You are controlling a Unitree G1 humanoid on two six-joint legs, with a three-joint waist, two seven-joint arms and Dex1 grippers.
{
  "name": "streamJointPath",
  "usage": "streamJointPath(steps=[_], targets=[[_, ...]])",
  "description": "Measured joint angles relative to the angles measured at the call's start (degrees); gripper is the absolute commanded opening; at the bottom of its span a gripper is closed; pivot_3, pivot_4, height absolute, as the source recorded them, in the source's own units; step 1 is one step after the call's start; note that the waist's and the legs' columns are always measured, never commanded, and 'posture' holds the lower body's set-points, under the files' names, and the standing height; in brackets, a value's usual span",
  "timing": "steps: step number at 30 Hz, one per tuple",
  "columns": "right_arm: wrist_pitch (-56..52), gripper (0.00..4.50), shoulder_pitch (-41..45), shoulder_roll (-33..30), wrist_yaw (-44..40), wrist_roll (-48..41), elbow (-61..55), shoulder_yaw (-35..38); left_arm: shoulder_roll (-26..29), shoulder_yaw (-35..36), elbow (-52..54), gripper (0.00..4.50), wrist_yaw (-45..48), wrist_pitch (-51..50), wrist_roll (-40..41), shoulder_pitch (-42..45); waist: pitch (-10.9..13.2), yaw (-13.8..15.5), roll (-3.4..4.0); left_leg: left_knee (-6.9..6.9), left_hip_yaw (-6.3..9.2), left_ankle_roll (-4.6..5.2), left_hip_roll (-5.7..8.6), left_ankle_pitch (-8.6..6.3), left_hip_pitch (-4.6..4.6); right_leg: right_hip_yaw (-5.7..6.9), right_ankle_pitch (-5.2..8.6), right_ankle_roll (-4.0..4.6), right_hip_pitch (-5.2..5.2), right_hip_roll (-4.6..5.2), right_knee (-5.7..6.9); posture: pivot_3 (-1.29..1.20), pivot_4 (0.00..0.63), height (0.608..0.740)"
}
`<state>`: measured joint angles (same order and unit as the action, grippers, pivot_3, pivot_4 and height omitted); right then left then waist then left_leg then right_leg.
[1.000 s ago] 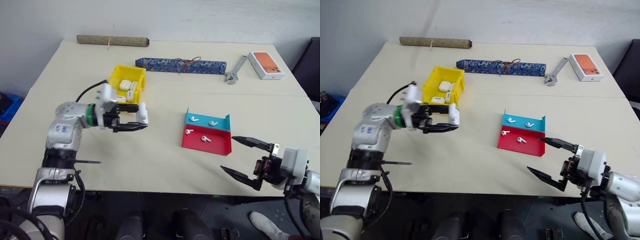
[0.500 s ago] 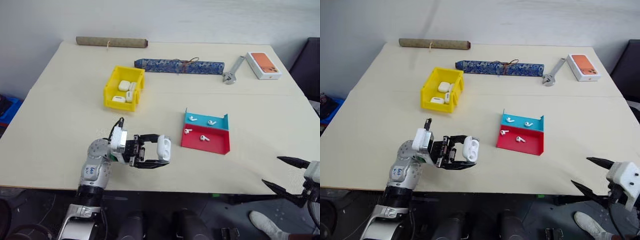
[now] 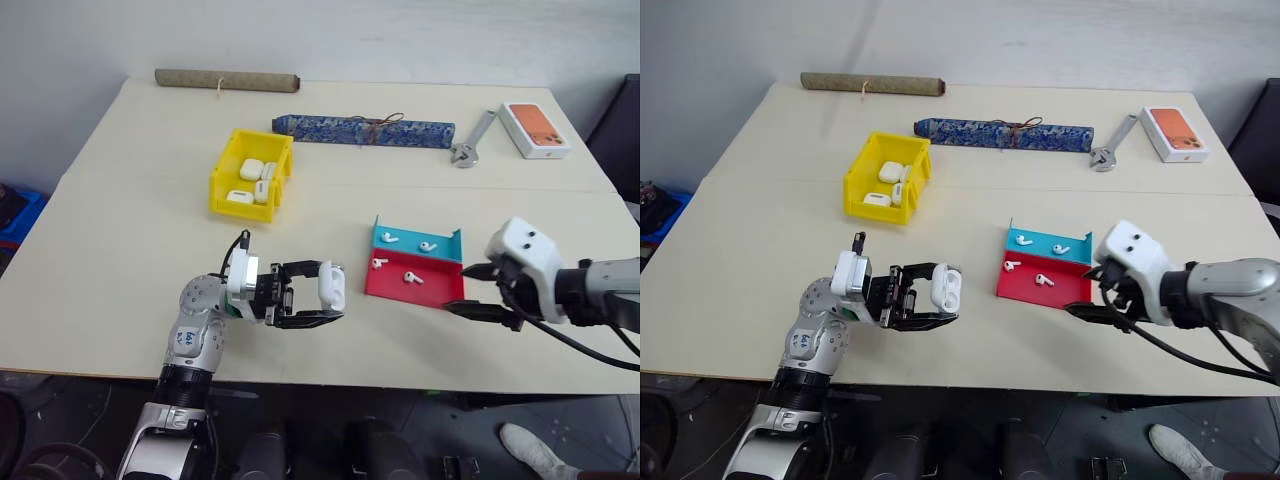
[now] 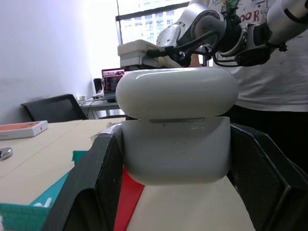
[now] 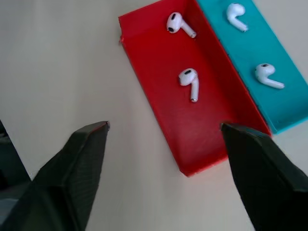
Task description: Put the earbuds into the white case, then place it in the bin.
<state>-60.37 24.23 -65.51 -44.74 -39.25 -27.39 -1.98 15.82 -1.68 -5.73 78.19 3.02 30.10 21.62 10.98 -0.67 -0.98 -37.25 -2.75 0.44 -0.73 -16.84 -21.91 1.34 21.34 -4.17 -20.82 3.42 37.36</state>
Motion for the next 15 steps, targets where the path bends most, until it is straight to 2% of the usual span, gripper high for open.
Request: streamJointPath(steps=[2, 5, 10, 15], targets=[[-0.96, 1.83, 4.97, 1.74, 0.17, 2.6, 2.06, -4.78, 0.54, -0.13, 1.2, 2.81, -0.22, -0.36, 0.03, -0.57, -0.01, 0.05, 0.02, -0.15, 0.0, 0.0, 0.0, 0.01, -0.46, 0.01, -0.01, -0.02, -0.44, 0.0, 0.1, 0.0, 0.15, 0.74], [-0.66, 0.81, 10.63, 3.43, -0.89, 8.07, 5.32, -12.81, 1.25, -0.19, 2.36, 2.81, -0.83, -0.46, 0.01, -1.58, -0.01, 0.46, 0.02, -0.21, 0.01, 0.01, 0.0, 0.02, -0.6, 0.04, -0.02, -0.03, -0.6, 0.02, 0.2, 0.0, 0.15, 0.74], [-0.6, 0.81, 16.16, 7.61, -2.38, 14.4, 9.33, -20.6, 2.22, -0.33, 3.19, 2.81, -1.46, -0.48, -0.02, -2.24, -0.01, 0.35, 0.02, -0.31, 0.0, 0.05, 0.0, 0.01, -0.62, 0.03, -0.02, -0.03, -0.6, 0.03, 0.26, 0.0, 0.15, 0.74], [0.48, 0.81, 20.1, 9.62, -4.21, 19.04, 12.48, -22.85, 2.39, -0.61, 4.32, 2.81, -2.37, -0.47, -0.01, -4.15, -0.01, 0.28, 0.02, -0.32, 0.0, 0.05, 0.0, 0.01, -0.61, 0.03, -0.02, -0.03, -0.61, 0.03, 0.31, 0.0, 0.15, 0.74]])
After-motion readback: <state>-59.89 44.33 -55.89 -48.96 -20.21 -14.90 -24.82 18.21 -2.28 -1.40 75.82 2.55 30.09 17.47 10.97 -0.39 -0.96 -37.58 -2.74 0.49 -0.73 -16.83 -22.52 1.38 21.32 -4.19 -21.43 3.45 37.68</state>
